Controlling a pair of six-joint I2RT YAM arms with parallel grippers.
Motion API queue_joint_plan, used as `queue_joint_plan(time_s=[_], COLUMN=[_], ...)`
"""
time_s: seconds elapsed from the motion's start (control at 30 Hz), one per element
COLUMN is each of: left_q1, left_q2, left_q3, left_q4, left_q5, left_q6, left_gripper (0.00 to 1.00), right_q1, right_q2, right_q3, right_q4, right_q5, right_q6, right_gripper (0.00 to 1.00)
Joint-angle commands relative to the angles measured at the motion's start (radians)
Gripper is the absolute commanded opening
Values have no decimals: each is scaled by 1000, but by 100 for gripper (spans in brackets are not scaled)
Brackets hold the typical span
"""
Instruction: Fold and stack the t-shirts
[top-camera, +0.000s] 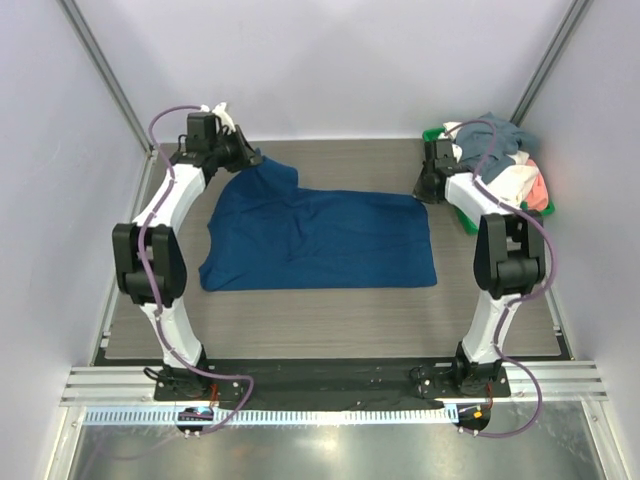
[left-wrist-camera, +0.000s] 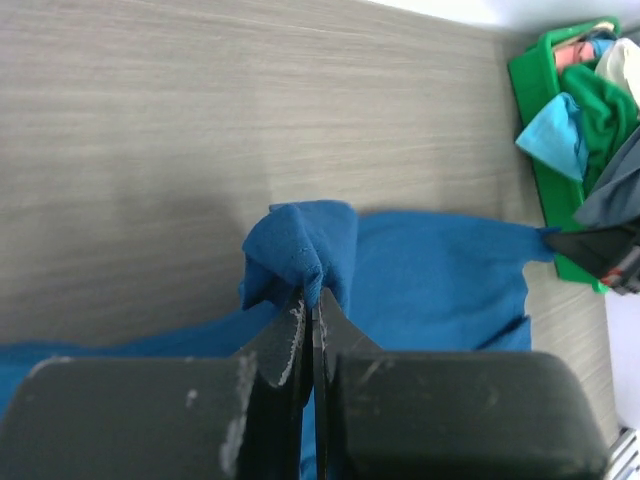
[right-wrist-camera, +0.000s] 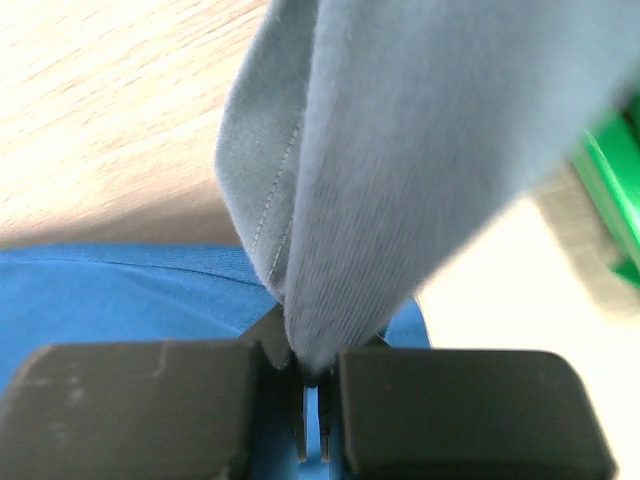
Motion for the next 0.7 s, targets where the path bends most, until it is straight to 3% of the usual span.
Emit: queue_joint_plan(time_s=[0.0, 0.43, 0.57, 0.63, 0.67], left_q1=[-6, -16, -23, -23, -23], left_q2=[-124, -463, -649, -729, -809], left_q3=[-107, -462, -607, -710, -783], left_q4=[-1, 5, 5, 0, -3], left_q5=[-31, -150, -236, -275, -314], left_q6=[45, 38, 5, -42, -56], left_gripper=[0, 0, 1, 8, 17], right_q1=[7, 6, 7, 7, 7], right_q2=[-135, -341, -384, -405, -434], right_q3=[-84, -315, -375, -418, -450], right_q4=[24, 50, 53, 53, 51], right_q5=[-5, -5, 7, 17, 18], right_q6=[-8, 11, 27, 50, 63], right_gripper=[1, 1, 1, 1, 3])
